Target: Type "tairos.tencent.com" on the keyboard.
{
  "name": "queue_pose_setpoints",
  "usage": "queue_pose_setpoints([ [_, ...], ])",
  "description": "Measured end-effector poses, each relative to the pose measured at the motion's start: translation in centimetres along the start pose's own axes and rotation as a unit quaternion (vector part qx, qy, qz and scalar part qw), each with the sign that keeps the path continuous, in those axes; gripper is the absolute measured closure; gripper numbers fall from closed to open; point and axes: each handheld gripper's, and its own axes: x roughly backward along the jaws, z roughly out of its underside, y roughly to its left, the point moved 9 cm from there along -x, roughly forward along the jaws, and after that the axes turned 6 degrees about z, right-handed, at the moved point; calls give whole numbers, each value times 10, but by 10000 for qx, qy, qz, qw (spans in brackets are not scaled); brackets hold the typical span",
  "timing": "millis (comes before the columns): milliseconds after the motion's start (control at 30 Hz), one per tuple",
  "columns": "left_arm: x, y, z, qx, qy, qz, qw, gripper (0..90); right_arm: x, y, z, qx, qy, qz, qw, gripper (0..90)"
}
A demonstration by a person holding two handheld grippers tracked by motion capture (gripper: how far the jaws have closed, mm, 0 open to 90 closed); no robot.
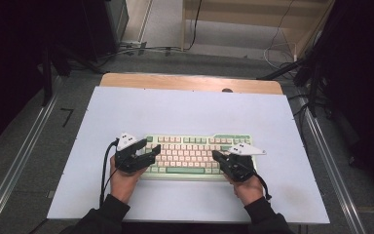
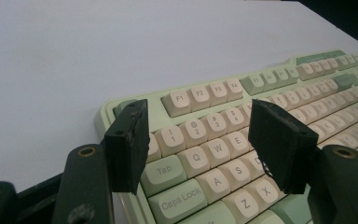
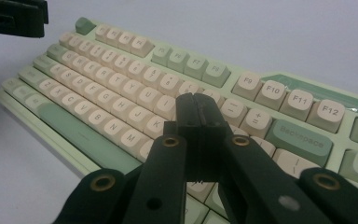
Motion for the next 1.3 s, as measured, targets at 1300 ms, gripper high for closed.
queue_pose_setpoints([
  [1300, 2, 8, 0, 3, -13, -312, 9995, 253, -13, 11, 17, 211, 502, -105, 9985, 875],
])
